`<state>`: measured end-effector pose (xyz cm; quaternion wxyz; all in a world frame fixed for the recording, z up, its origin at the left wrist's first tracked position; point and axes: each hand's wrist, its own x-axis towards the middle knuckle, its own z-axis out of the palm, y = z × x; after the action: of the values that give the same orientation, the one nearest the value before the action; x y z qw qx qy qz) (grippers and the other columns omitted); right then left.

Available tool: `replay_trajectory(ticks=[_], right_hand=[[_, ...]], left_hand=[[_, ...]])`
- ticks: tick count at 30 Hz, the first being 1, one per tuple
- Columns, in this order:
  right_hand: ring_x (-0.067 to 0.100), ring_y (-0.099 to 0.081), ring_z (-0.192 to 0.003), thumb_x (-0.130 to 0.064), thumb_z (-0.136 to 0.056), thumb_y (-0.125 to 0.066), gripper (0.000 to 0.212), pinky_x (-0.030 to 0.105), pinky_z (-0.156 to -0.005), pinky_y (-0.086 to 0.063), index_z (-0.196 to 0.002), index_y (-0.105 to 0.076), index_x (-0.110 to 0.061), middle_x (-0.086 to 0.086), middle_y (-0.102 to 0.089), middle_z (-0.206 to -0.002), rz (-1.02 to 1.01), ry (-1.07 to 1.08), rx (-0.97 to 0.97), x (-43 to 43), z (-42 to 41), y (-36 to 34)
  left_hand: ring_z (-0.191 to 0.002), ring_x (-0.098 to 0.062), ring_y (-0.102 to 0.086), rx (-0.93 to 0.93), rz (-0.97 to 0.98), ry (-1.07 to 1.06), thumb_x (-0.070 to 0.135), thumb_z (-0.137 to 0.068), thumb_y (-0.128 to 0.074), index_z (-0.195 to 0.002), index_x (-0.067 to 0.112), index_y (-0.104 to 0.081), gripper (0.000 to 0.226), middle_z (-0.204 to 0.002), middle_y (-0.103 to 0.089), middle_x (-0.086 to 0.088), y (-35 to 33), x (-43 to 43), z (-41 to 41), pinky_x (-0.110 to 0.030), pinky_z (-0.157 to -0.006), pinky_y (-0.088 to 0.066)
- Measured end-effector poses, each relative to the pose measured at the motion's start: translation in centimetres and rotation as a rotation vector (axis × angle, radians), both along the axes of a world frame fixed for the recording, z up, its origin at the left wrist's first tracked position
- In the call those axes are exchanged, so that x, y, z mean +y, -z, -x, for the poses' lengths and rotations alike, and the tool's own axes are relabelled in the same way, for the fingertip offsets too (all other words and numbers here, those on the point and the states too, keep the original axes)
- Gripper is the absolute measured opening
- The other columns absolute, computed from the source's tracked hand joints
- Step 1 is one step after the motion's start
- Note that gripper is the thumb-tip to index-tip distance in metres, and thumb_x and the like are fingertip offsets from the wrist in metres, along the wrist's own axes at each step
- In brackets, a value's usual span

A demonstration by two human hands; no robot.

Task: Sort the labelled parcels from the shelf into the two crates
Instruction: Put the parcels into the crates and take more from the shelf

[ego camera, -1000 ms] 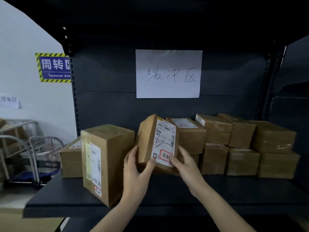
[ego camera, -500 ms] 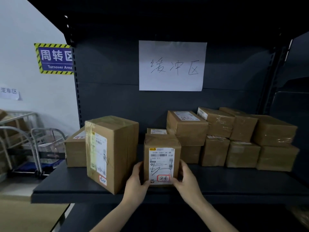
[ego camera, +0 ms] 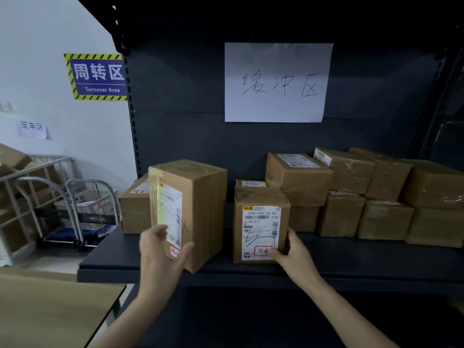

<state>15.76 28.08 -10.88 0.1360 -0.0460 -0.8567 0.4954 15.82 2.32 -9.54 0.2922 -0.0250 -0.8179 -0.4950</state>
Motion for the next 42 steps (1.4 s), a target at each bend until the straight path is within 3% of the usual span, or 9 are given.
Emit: replay_trajectory(ticks=[4,6,10,16,22,26,32,36,42], right_hand=[[0.014,-0.05,-0.121,-0.01,-0.082,-0.069,0.068,0.025,-0.098,-0.038,-0.14,-0.035,-0.019,0.0,-0.056,-0.129,0.034,-0.012,-0.02,-0.3,0.3,-0.1],[0.013,-0.05,-0.121,-0.009,-0.082,-0.069,0.068,0.024,-0.097,-0.037,-0.14,-0.035,-0.019,-0.002,-0.057,-0.128,0.049,-0.02,-0.027,-0.4,0.3,-0.1],[0.011,-0.053,-0.115,-0.009,-0.082,-0.069,0.067,0.022,-0.093,-0.038,-0.14,-0.037,-0.018,-0.006,-0.06,-0.12,0.075,-0.027,-0.031,-0.6,0.5,-0.2],[0.004,-0.05,-0.105,-0.013,-0.084,-0.067,0.07,0.021,-0.093,-0.036,-0.143,-0.03,-0.02,-0.013,-0.056,-0.11,0.086,-0.028,-0.056,-0.5,1.3,-0.4],[0.004,-0.046,-0.11,-0.011,-0.088,-0.061,0.06,0.018,-0.092,-0.036,-0.141,-0.034,-0.017,-0.012,-0.054,-0.113,0.113,-0.036,-0.03,-0.7,1.6,-0.5],[-0.003,-0.048,-0.1,-0.013,-0.089,-0.061,0.049,0.007,-0.075,-0.036,-0.133,-0.042,-0.023,-0.024,-0.054,-0.104,0.146,-0.076,0.046,-1.2,1.4,-1.7],[0.001,-0.051,-0.103,-0.015,-0.09,-0.06,0.04,0.02,-0.091,-0.038,-0.12,-0.042,-0.033,-0.019,-0.057,-0.106,0.183,-0.177,0.154,-3.5,1.6,-4.8],[0.004,-0.053,-0.105,-0.014,-0.09,-0.06,0.04,0.01,-0.077,-0.041,-0.122,-0.043,-0.031,-0.012,-0.057,-0.112,0.182,-0.285,0.192,-6.3,2.4,-6.0],[0.003,-0.051,-0.106,-0.017,-0.09,-0.06,0.052,0.012,-0.076,-0.039,-0.136,-0.038,-0.025,-0.011,-0.057,-0.116,0.178,-0.47,0.189,-12.8,3.6,-6.6]], left_hand=[[-0.139,-0.027,-0.021,-0.239,-0.068,0.008,0.027,-0.063,-0.084,-0.146,0.007,-0.015,0.109,-0.148,-0.024,-0.013,0.4,-2.7,3.6,-0.049,-0.113,-0.025],[-0.138,-0.026,-0.027,-0.294,-0.156,0.128,0.035,-0.054,-0.085,-0.148,0.011,-0.008,0.123,-0.15,-0.028,-0.01,0.7,-3.1,4.7,-0.048,-0.111,-0.029],[-0.117,-0.021,-0.051,-0.27,-0.164,0.176,0.026,-0.055,-0.088,-0.126,0.021,-0.034,0.089,-0.123,-0.053,0.0,1.3,-1.5,5.5,-0.038,-0.095,-0.045],[-0.109,-0.015,-0.044,-0.316,-0.055,0.208,0.028,-0.066,-0.082,-0.131,0.019,-0.044,0.076,-0.119,-0.052,-0.007,1.9,-0.3,6.6,-0.039,-0.099,-0.042],[-0.099,-0.015,-0.061,-0.298,-0.158,0.276,0.016,-0.073,-0.077,-0.118,0.022,-0.055,0.051,-0.101,-0.066,0.009,1.3,-0.8,6.1,-0.036,-0.093,-0.048],[-0.095,-0.007,-0.062,-0.192,-0.19,0.288,0.017,-0.075,-0.075,-0.113,0.023,-0.059,0.043,-0.098,-0.067,0.014,-0.7,-1.9,5.0,-0.026,-0.081,-0.05],[-0.089,-0.005,-0.064,-0.092,-0.209,0.258,0.017,-0.076,-0.074,-0.097,0.036,-0.059,0.032,-0.093,-0.068,0.014,-3.6,-5.0,3.7,-0.026,-0.076,-0.055],[-0.08,0.0,-0.063,-0.062,-0.232,0.167,0.015,-0.075,-0.074,-0.096,0.028,-0.06,0.029,-0.087,-0.066,0.014,-4.2,-7.9,2.0,-0.01,-0.06,-0.053],[-0.091,-0.012,-0.067,-0.042,-0.258,0.011,0.02,-0.074,-0.075,-0.097,0.029,-0.063,0.028,-0.096,-0.071,0.005,-4.3,-14.1,-1.9,-0.029,-0.077,-0.056]])
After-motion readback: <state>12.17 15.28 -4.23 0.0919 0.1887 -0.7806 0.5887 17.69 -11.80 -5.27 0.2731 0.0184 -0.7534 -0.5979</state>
